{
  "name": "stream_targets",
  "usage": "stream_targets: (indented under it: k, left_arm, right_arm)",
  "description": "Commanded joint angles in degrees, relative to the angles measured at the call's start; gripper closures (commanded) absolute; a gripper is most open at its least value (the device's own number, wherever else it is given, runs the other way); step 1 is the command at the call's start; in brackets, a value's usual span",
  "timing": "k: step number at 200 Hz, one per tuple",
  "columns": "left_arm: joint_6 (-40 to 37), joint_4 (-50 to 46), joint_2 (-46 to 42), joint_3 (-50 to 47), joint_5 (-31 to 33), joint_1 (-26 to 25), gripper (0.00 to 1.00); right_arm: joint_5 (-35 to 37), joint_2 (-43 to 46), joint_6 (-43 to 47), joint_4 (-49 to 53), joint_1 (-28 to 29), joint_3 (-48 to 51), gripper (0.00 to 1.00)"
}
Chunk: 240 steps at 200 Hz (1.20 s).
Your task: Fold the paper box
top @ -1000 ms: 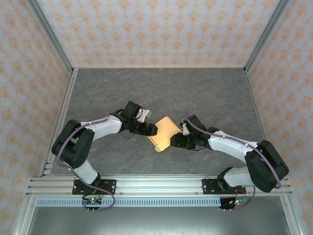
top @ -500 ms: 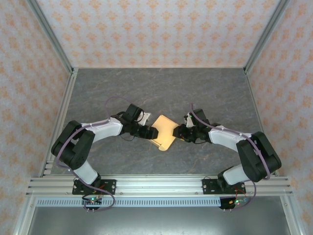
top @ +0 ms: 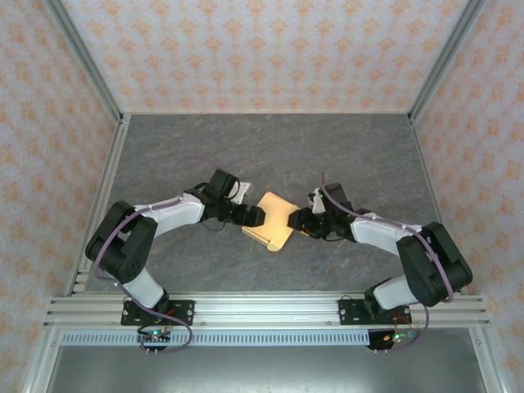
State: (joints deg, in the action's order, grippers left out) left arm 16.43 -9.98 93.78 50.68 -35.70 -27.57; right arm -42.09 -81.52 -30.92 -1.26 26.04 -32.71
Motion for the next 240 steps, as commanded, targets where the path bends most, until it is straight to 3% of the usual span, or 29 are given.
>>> stream_targets:
  k: [1, 70, 162, 240]
  left_arm:
    - [-1.15, -0.06, 0.73, 2.70, -0.26, 0.41, 0.19]
    - [-1.09, -0.38, 4.79, 3.39, -0.28, 0.63, 0.37]
    - [0.75, 1.36, 5.72, 1.65, -1.43, 1.20, 0.55]
    - [6.53, 6.47, 7.88, 1.06, -7.23, 1.80, 0.62]
  right_arm:
    - [-0.90, 1.12, -1.12, -3.27, -0.36, 1.36, 0.54]
    - [-1.87, -1.14, -2.55, -7.41, -0.30, 2.55, 0.72]
    - [-0.91, -2.60, -4.09, -11.31, -0.36, 2.87, 0.81]
    - [0.24, -1.21, -5.22, -13.66, -0.36, 2.48, 0.87]
